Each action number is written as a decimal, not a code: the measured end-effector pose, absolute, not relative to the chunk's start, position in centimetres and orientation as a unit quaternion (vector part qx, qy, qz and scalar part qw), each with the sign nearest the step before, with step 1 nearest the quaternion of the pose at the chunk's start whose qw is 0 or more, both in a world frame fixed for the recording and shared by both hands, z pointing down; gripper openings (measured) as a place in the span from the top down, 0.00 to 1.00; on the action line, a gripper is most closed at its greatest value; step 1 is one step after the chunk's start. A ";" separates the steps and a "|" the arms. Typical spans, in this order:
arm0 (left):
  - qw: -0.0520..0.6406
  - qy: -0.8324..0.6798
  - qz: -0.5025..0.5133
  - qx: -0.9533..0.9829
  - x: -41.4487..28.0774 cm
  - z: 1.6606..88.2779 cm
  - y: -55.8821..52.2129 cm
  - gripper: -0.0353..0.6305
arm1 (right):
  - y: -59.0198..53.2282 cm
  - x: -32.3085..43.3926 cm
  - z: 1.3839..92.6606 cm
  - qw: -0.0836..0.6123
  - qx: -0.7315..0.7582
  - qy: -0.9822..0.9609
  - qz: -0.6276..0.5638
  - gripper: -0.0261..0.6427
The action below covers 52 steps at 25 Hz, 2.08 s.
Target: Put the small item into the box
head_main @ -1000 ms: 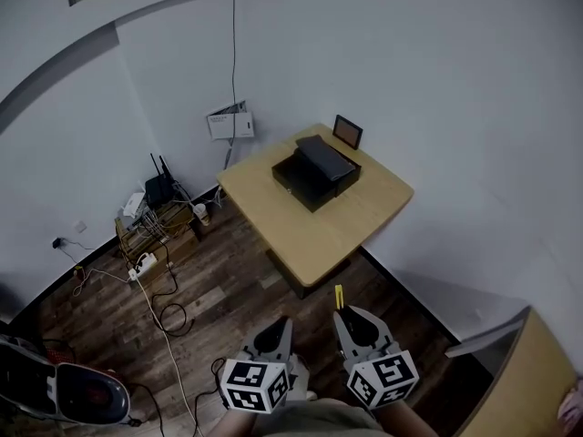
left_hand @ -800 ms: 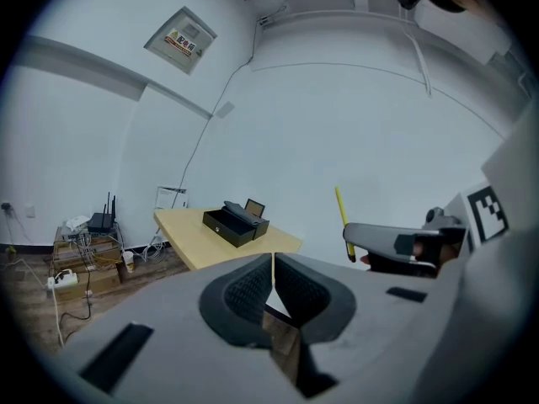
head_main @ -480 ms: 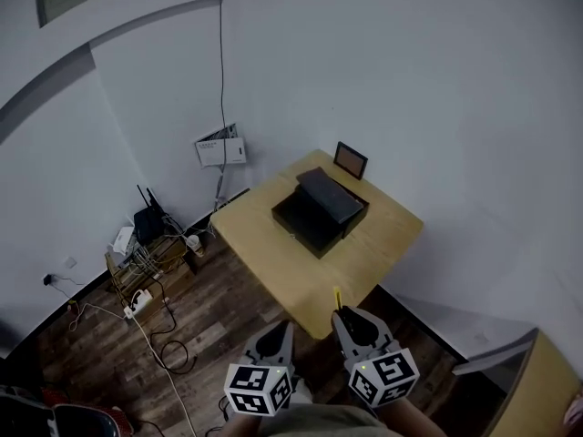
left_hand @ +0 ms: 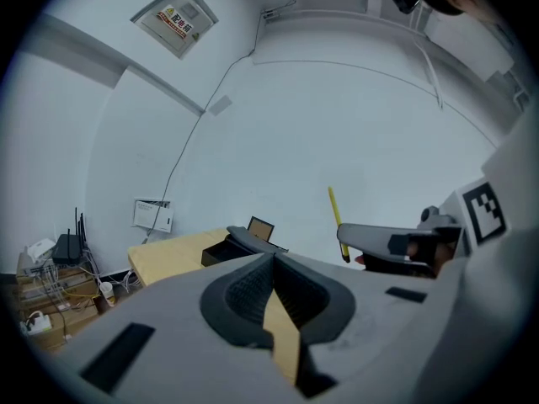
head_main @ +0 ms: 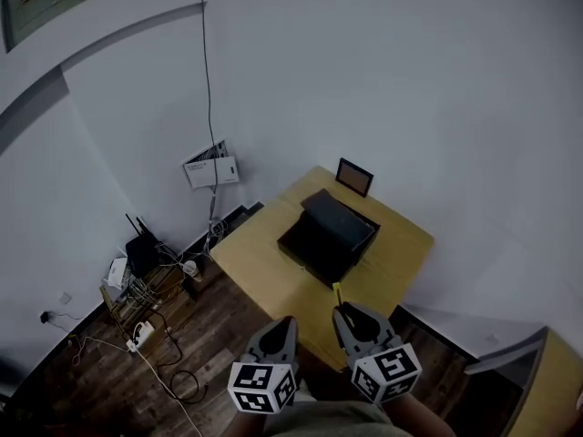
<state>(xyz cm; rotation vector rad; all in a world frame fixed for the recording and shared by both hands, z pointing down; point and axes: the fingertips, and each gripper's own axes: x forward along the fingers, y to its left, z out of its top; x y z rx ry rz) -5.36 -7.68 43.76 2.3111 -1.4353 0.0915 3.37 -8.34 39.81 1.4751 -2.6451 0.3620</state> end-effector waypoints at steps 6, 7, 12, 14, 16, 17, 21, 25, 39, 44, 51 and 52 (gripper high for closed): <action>0.218 -0.502 0.036 0.836 -6.7 44.6 -11.0 0.94 | -11.7 2.5 40.5 0.053 0.505 -0.853 0.122 0.88; 0.221 -0.500 0.037 0.836 -6.8 44.7 -11.4 0.94 | -12.1 2.6 40.6 0.054 0.509 -0.851 0.121 0.88; 0.239 -0.490 0.039 0.837 -7.1 45.9 -13.0 0.94 | -14.6 3.2 40.7 0.067 0.520 -0.844 0.114 0.88; 0.245 -0.491 0.043 0.835 -7.1 46.4 -13.7 0.94 | -15.9 3.7 40.9 0.075 0.522 -0.842 0.114 0.88; 0.251 -0.493 0.047 0.832 -7.0 47.0 -14.5 0.94 | -17.4 4.2 41.3 0.081 0.524 -0.840 0.114 0.88; 0.254 -0.494 0.048 0.830 -7.0 47.3 -14.9 0.94 | -18.2 4.5 41.6 0.083 0.524 -0.840 0.114 0.88; 0.264 -0.502 0.055 0.822 -6.7 48.2 -16.5 0.94 | -21.5 5.1 42.9 0.095 0.518 -0.841 0.120 0.88; 0.278 -0.511 0.055 0.812 -6.6 48.9 -18.3 0.94 | -24.5 4.9 44.6 0.121 0.502 -0.847 0.125 0.88; 0.310 -0.517 0.070 0.794 -6.2 52.9 -23.5 0.94 | -32.6 3.9 55.0 0.222 0.468 -0.841 0.160 0.88; 0.327 -0.514 0.078 0.789 -5.7 54.4 -24.1 0.94 | -34.3 3.2 58.7 0.259 0.456 -0.834 0.173 0.88; 0.339 -0.508 0.080 0.788 -5.3 54.9 -24.3 0.94 | -36.0 1.9 63.0 0.330 0.427 -0.821 0.188 0.88; 0.339 -0.508 0.081 0.788 -5.3 54.9 -24.3 0.94 | -36.2 1.7 63.5 0.338 0.423 -0.819 0.189 0.88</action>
